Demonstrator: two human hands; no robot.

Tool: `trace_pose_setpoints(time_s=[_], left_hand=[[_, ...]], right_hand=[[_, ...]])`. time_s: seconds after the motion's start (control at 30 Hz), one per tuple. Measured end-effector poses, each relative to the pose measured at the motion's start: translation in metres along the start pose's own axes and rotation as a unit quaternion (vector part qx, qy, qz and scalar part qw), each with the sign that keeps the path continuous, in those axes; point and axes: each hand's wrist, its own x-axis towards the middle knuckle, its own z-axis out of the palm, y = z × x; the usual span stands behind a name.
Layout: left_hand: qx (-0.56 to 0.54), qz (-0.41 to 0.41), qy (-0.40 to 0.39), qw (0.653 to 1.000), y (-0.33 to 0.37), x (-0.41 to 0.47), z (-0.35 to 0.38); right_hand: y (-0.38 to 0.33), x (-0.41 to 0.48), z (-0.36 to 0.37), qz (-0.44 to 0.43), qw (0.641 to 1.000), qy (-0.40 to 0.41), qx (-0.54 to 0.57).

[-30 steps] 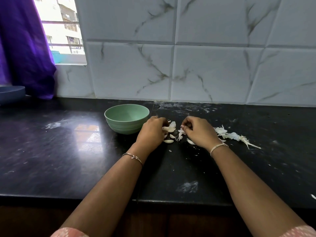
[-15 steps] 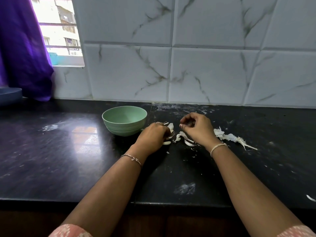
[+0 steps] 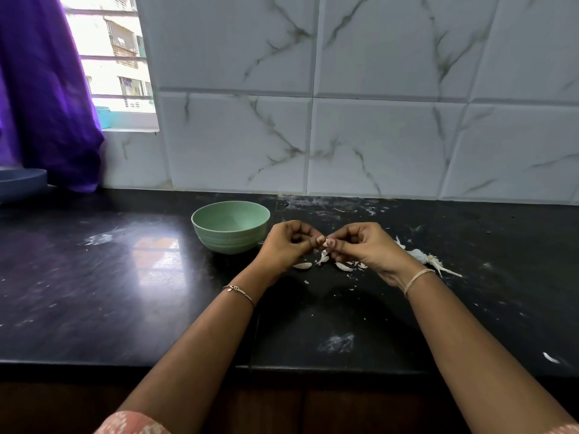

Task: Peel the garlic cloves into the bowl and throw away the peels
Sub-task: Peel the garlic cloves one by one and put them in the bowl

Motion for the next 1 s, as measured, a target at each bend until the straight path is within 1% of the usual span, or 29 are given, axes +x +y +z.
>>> trace_pose_setpoints(time_s=[0.1, 0.17, 0.27, 0.33, 0.5, 0.53, 0.57, 0.6, 0.67, 0.7, 0.73, 0.8, 0.87, 0.9, 0.93, 1.0], left_hand=[[0.012, -0.007, -0.038, 0.999, 0.000, -0.003, 0.002], [0.036, -0.007, -0.050, 0.998, -0.002, -0.003, 0.003], [0.116, 0.001, -0.006, 0.993, -0.004, -0.002, 0.004], [0.171, 0.018, 0.034, 0.985, -0.004, -0.003, 0.003], [0.196, 0.041, 0.072, 0.977, -0.005, -0.002, 0.004], [0.202, 0.046, 0.078, 0.975, -0.005, -0.002, 0.004], [0.207, 0.050, 0.083, 0.974, -0.005, -0.001, 0.004], [0.211, 0.053, 0.088, 0.972, -0.006, -0.001, 0.003], [0.216, 0.050, 0.090, 0.971, -0.007, -0.001, 0.003], [0.220, 0.050, 0.088, 0.970, -0.008, -0.002, 0.003], [0.227, 0.054, 0.088, 0.968, -0.008, -0.002, 0.004], [0.249, 0.061, 0.087, 0.963, -0.009, -0.001, 0.003], [0.257, 0.064, 0.087, 0.960, -0.009, 0.000, 0.003], [0.256, 0.064, 0.087, 0.961, -0.009, 0.001, 0.003], [0.256, 0.064, 0.087, 0.961, -0.009, 0.001, 0.004], [0.256, 0.061, 0.085, 0.961, -0.008, 0.001, 0.004]], right_hand=[[-0.002, -0.011, -0.009, 0.019, 1.000, -0.019, -0.005], [-0.005, -0.014, -0.019, 0.053, 0.997, -0.035, -0.031], [-0.020, -0.016, -0.036, 0.129, 0.983, -0.056, -0.119], [-0.036, -0.013, -0.046, 0.151, 0.977, -0.060, -0.141], [-0.089, -0.006, -0.063, 0.085, 0.991, -0.014, -0.100], [-0.092, -0.005, -0.063, 0.076, 0.992, -0.018, -0.097], [-0.088, -0.004, -0.059, 0.074, 0.990, -0.036, -0.118], [-0.077, -0.004, -0.052, 0.081, 0.981, -0.064, -0.167], [-0.041, -0.005, -0.032, 0.132, 0.945, -0.117, -0.277], [-0.028, -0.006, -0.023, 0.161, 0.933, -0.126, -0.297], [-0.021, -0.004, -0.020, 0.171, 0.929, -0.125, -0.304], [-0.029, 0.000, -0.024, 0.150, 0.942, -0.100, -0.284], [-0.040, 0.002, -0.033, 0.123, 0.970, -0.070, -0.199], [-0.041, 0.002, -0.035, 0.113, 0.978, -0.059, -0.168], [-0.038, -0.001, -0.033, 0.109, 0.977, -0.062, -0.170], [-0.018, -0.007, -0.022, 0.131, 0.962, -0.093, -0.222]])
